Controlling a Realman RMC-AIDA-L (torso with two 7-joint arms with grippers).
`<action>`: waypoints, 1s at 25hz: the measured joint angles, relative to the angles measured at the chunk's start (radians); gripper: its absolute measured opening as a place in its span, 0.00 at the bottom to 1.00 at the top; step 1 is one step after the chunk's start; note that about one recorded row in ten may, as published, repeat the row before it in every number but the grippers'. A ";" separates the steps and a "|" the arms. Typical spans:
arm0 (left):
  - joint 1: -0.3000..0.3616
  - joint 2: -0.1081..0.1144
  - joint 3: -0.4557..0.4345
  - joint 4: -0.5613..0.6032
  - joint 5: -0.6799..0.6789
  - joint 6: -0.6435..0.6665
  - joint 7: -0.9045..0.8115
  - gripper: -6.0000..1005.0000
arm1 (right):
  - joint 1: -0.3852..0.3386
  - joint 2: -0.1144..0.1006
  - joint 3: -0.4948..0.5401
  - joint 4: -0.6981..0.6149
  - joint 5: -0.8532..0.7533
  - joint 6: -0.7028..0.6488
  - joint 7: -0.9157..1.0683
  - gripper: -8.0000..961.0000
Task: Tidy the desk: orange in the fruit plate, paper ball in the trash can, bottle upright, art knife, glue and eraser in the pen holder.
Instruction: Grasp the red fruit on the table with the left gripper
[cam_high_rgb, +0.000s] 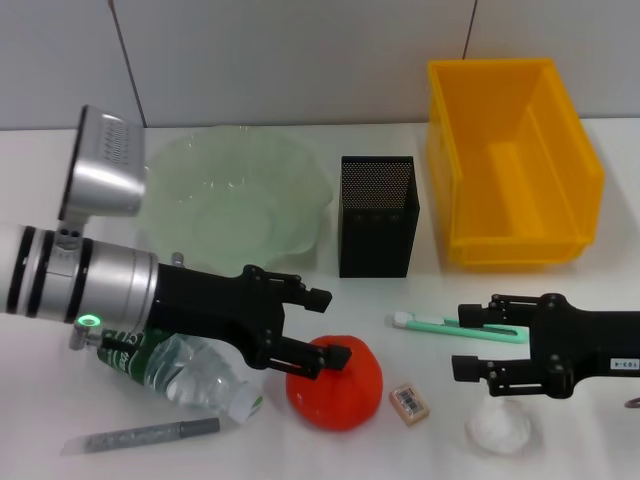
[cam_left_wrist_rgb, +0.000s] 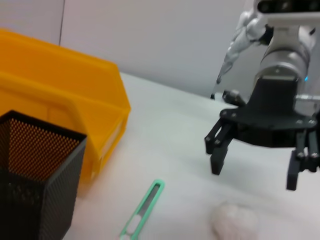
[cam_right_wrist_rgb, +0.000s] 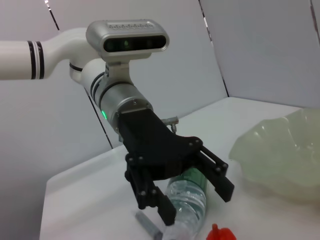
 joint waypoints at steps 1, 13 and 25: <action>-0.009 -0.006 0.001 -0.001 0.019 -0.016 -0.001 0.80 | 0.000 -0.001 0.001 0.000 -0.003 0.000 0.000 0.80; -0.016 -0.013 0.068 -0.019 0.034 -0.098 -0.005 0.79 | 0.000 -0.004 0.006 0.000 -0.007 -0.004 0.002 0.80; -0.010 -0.016 0.126 -0.021 0.030 -0.141 -0.005 0.78 | 0.000 -0.004 0.006 0.000 -0.007 -0.013 0.003 0.80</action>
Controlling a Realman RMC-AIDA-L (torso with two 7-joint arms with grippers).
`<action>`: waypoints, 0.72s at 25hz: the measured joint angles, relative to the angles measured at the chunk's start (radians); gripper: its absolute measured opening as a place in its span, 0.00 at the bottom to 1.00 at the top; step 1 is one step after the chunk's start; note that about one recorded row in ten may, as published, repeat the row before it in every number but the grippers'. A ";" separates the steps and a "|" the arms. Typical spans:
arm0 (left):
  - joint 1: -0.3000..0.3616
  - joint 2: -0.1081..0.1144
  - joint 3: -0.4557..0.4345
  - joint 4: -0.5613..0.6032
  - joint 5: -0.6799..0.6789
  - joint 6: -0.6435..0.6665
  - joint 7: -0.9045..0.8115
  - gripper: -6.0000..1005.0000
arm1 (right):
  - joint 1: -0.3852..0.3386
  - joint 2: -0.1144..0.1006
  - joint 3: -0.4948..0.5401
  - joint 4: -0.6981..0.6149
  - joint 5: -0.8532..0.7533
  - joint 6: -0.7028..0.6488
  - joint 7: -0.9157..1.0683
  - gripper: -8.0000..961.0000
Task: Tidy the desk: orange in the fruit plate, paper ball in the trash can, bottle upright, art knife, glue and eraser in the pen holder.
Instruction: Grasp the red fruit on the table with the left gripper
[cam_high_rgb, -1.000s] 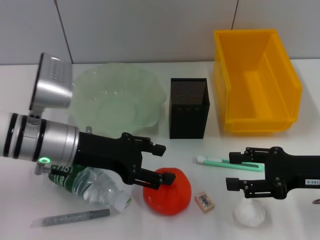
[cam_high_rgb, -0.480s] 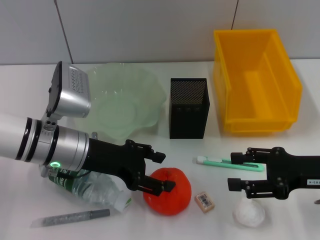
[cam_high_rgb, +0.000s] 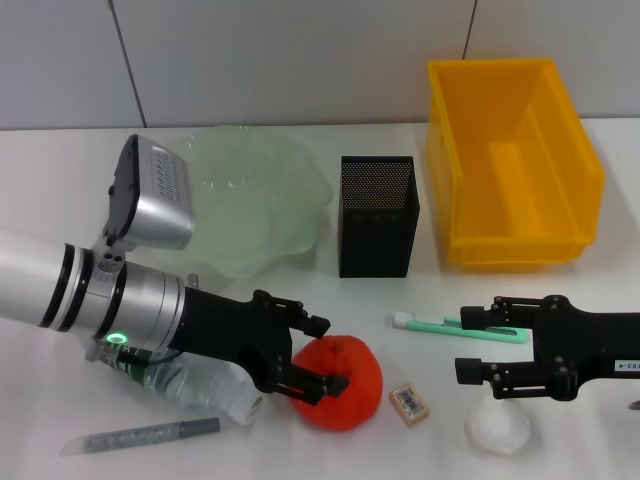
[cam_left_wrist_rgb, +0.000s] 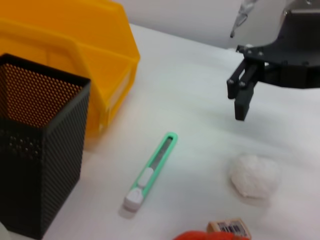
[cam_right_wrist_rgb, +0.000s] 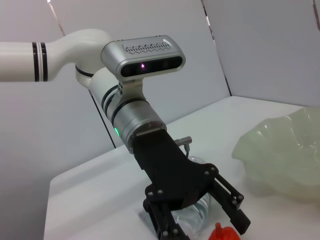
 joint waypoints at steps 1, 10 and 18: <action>0.000 0.000 0.009 -0.001 0.000 -0.004 0.000 0.78 | 0.000 0.000 0.000 0.000 0.000 0.000 0.000 0.80; -0.003 0.000 0.069 -0.001 0.000 -0.027 0.001 0.78 | 0.000 0.000 0.000 0.000 0.000 -0.004 0.000 0.80; -0.004 0.002 0.069 -0.001 -0.004 -0.019 0.000 0.32 | 0.001 -0.001 0.000 -0.001 0.000 -0.014 0.001 0.80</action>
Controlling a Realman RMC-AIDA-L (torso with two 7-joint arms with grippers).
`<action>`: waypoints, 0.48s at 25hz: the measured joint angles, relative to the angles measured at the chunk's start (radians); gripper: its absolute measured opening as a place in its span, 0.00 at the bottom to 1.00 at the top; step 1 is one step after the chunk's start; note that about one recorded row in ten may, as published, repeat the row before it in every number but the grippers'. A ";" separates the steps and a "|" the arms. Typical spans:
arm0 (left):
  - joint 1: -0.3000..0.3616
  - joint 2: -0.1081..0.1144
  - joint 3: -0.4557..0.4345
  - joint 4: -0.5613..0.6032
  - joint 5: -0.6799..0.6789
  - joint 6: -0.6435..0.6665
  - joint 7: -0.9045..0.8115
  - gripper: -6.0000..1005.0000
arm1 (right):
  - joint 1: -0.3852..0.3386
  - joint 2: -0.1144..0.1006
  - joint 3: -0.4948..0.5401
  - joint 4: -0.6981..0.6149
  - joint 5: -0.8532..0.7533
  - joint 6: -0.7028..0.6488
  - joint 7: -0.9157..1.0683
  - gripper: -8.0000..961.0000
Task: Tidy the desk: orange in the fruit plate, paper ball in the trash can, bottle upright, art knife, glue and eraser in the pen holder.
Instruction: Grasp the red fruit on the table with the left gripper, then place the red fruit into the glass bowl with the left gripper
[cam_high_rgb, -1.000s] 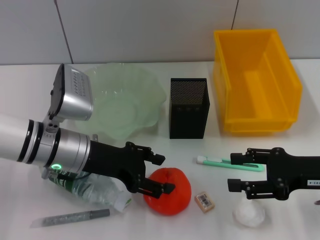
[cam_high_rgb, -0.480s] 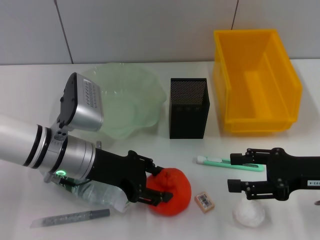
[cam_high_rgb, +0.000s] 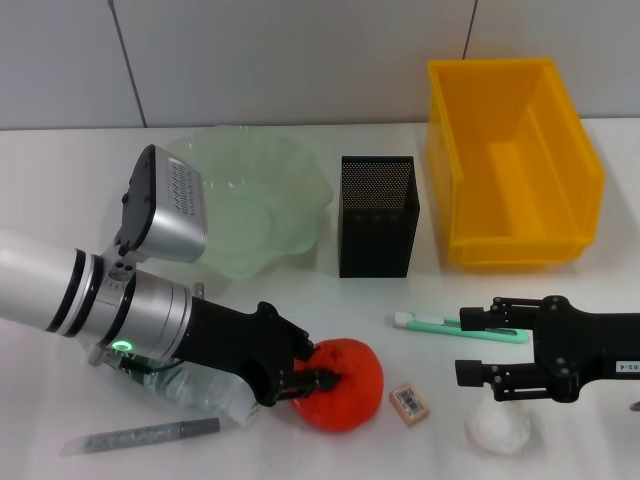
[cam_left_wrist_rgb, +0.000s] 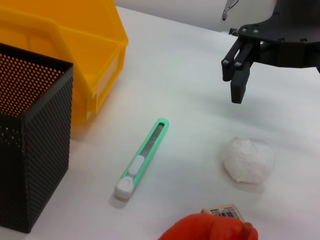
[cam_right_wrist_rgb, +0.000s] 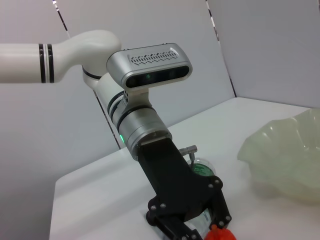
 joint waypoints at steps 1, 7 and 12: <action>0.000 0.000 0.000 0.000 0.000 0.001 -0.002 0.31 | 0.000 0.000 0.000 0.000 0.000 0.000 0.000 0.80; 0.005 0.001 -0.011 0.003 -0.016 0.007 -0.008 0.25 | 0.000 -0.001 0.000 -0.002 0.000 0.000 -0.003 0.80; 0.016 0.008 -0.041 0.022 -0.048 0.042 -0.020 0.20 | -0.001 -0.001 0.000 -0.002 -0.002 0.000 -0.007 0.80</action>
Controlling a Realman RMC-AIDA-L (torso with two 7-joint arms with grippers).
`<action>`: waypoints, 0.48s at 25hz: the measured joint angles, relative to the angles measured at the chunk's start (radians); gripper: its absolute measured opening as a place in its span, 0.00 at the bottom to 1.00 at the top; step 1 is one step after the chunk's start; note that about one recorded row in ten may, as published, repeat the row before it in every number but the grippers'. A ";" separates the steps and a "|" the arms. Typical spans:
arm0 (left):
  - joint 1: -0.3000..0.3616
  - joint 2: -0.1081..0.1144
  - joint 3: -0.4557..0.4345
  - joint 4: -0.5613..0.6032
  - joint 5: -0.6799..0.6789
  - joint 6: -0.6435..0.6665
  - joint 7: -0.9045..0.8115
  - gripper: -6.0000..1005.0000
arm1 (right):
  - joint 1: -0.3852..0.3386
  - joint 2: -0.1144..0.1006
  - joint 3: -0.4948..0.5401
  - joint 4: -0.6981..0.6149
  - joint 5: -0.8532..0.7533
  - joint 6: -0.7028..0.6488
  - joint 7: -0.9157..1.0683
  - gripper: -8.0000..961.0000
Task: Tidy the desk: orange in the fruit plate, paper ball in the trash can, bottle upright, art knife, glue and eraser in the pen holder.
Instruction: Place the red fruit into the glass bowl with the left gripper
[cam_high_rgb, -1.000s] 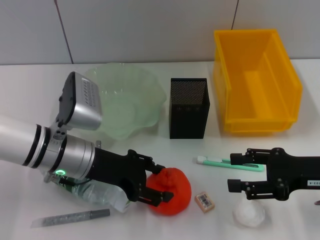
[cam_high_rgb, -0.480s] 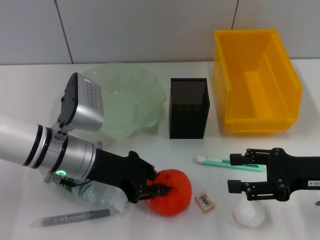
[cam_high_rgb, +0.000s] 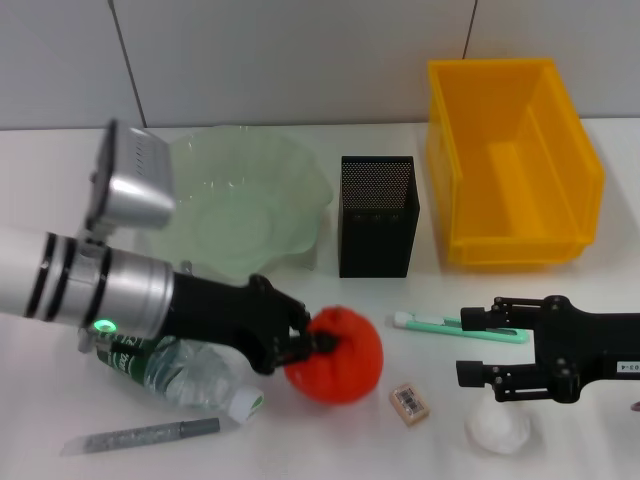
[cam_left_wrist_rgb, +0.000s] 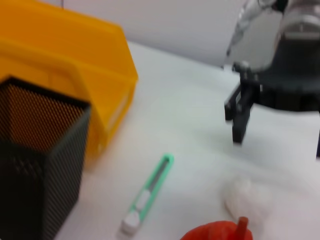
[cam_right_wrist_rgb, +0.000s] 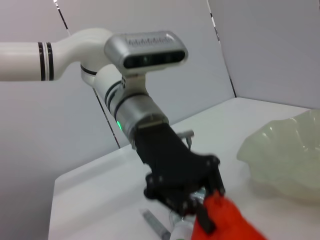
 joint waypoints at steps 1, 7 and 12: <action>0.005 0.001 -0.026 0.010 -0.004 0.016 -0.004 0.19 | 0.000 0.000 0.000 0.000 -0.002 0.000 0.000 0.80; 0.034 0.010 -0.197 0.079 -0.006 0.109 -0.016 0.13 | 0.002 0.000 0.000 0.000 -0.007 0.002 -0.001 0.80; 0.037 0.015 -0.335 0.095 -0.007 0.135 -0.012 0.09 | 0.002 0.000 0.001 0.000 -0.007 0.007 -0.001 0.80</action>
